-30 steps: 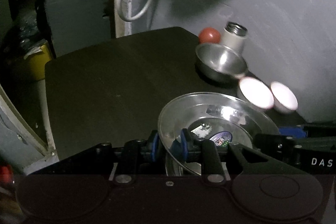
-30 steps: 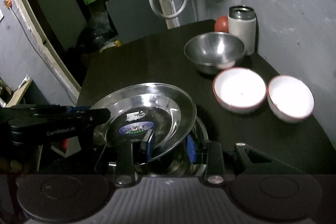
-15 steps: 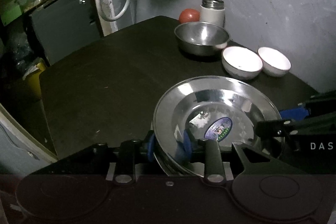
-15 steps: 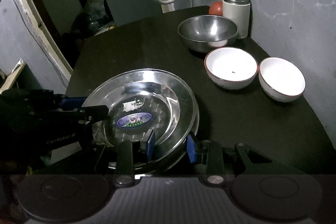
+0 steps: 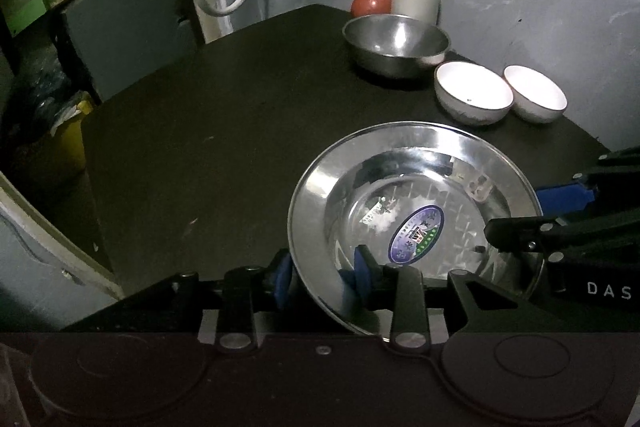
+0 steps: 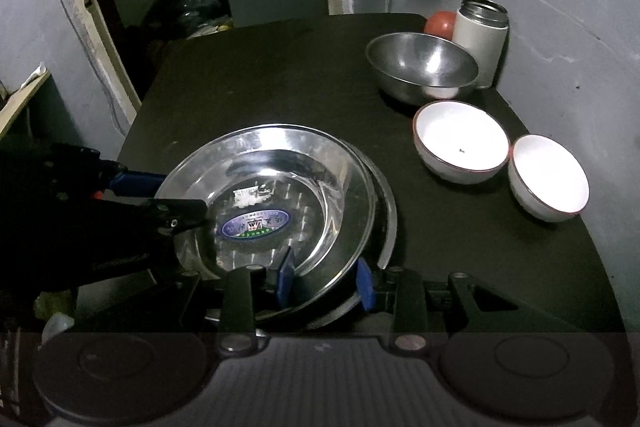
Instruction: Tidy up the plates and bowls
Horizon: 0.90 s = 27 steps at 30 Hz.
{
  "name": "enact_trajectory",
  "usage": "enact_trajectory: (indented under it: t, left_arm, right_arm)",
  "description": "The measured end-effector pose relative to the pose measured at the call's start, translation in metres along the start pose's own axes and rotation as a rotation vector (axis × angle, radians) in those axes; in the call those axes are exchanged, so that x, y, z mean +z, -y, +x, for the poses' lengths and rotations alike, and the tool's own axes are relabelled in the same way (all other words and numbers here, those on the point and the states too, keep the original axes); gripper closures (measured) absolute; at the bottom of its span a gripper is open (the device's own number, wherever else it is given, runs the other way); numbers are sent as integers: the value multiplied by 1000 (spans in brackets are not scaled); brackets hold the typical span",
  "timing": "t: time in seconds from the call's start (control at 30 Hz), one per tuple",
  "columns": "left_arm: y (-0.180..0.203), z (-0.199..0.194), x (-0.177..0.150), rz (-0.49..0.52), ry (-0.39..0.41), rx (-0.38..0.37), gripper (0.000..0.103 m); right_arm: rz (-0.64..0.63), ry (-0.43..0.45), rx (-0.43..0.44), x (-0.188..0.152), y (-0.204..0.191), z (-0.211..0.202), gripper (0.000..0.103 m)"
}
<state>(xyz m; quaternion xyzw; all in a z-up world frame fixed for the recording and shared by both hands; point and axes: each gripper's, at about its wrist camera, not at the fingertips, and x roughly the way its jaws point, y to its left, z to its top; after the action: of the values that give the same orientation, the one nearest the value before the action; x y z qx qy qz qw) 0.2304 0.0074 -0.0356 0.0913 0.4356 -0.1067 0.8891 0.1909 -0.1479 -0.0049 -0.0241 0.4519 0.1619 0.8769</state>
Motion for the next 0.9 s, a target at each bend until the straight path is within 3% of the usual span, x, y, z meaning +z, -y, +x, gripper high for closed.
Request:
enact_trajectory:
  t: [0.9]
  left_arm:
    - [2,8,1,4,-23,4,64]
  right_arm:
    - [-76,-22,-67,3,-12,2,61]
